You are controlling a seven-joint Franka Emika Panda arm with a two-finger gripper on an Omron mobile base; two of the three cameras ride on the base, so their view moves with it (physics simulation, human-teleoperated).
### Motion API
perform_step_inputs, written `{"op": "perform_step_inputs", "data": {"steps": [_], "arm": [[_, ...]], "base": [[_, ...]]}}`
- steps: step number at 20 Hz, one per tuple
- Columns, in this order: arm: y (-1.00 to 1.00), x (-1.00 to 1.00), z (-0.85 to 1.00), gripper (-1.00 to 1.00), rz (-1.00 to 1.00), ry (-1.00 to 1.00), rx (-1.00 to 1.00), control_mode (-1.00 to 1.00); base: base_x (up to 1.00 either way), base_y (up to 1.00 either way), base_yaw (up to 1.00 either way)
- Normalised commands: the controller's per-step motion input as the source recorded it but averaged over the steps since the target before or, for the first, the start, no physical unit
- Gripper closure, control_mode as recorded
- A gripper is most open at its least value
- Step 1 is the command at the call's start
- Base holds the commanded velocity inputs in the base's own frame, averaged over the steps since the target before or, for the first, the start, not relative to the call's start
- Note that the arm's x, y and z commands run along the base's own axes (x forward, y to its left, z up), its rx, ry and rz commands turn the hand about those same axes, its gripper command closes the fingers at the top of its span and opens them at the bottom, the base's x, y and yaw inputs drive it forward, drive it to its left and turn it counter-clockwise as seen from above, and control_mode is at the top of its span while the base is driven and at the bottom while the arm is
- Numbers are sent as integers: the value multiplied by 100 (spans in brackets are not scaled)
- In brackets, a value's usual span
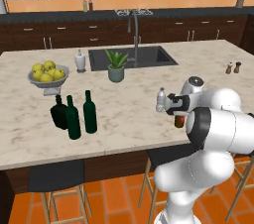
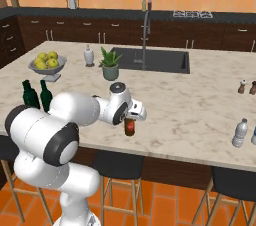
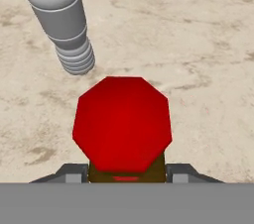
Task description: Move the plastic bottles in the middle to the plastics group, and the glass bottles in the middle to the glass group.
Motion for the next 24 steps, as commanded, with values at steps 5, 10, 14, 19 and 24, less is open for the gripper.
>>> {"op": "perform_step_inputs", "data": {"steps": [5, 10, 14, 19, 24], "arm": [[8, -35, 22, 100, 1, -9, 0, -100], [59, -63, 40, 100, 10, -15, 6, -100], [99, -20, 20, 100, 21, -11, 3, -100], [98, 8, 12, 100, 31, -7, 0, -100], [86, 38, 9, 100, 22, 0, 0, -100]], "base": [[0, 0, 0], [0, 0, 0], [0, 0, 0], [0, 0, 0], [0, 0, 0]]}}
